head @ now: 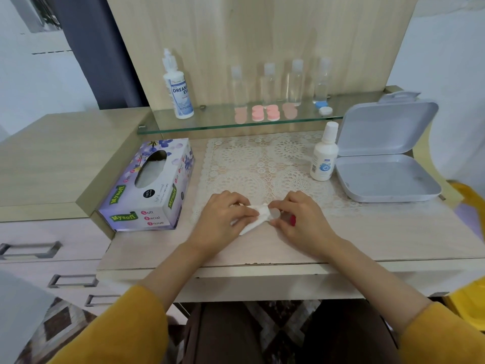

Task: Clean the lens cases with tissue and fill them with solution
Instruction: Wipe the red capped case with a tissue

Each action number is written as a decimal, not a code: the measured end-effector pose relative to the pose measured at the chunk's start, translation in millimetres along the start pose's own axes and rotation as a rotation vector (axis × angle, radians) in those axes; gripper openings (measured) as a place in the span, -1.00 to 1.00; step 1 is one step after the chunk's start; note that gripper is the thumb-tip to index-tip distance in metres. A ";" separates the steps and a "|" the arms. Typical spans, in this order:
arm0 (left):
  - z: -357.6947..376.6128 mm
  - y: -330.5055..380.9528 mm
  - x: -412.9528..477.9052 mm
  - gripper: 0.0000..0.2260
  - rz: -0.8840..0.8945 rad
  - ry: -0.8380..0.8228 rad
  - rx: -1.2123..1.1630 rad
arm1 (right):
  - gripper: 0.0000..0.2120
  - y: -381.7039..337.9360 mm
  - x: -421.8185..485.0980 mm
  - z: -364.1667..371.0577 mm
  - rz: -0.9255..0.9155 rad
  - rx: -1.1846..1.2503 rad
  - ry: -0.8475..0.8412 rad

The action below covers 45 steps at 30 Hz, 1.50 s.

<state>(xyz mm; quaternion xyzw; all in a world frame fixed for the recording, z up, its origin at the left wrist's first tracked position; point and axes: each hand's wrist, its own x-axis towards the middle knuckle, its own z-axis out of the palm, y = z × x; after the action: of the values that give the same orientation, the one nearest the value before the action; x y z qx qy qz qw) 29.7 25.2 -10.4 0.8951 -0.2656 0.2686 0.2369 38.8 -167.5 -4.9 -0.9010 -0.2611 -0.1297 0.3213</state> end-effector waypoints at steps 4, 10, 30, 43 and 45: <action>-0.3 -5.2 -3.1 -0.78 0.085 -0.027 0.007 | -0.80 2.2 0.4 1.3 -0.014 0.004 0.003; 3.5 -8.3 -1.9 -0.84 0.190 0.033 0.122 | -0.80 3.9 0.6 3.4 -0.028 0.014 0.009; 10.7 -11.1 -2.6 -0.92 0.219 0.059 0.211 | -0.83 6.0 -0.1 4.2 -0.026 0.120 0.064; 7.8 -8.4 -2.9 -0.89 0.184 0.013 0.220 | -0.79 7.8 -0.3 4.7 -0.023 0.141 0.060; 7.4 -8.1 -2.9 -0.87 0.187 0.002 0.227 | -0.78 7.3 -0.3 4.1 -0.020 0.146 0.071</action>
<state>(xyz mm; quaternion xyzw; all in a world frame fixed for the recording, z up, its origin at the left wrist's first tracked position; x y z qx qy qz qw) 35.1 28.0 -19.8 0.8870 -0.3157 0.3190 0.1085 42.8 -169.7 -11.9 -0.8673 -0.2675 -0.1453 0.3939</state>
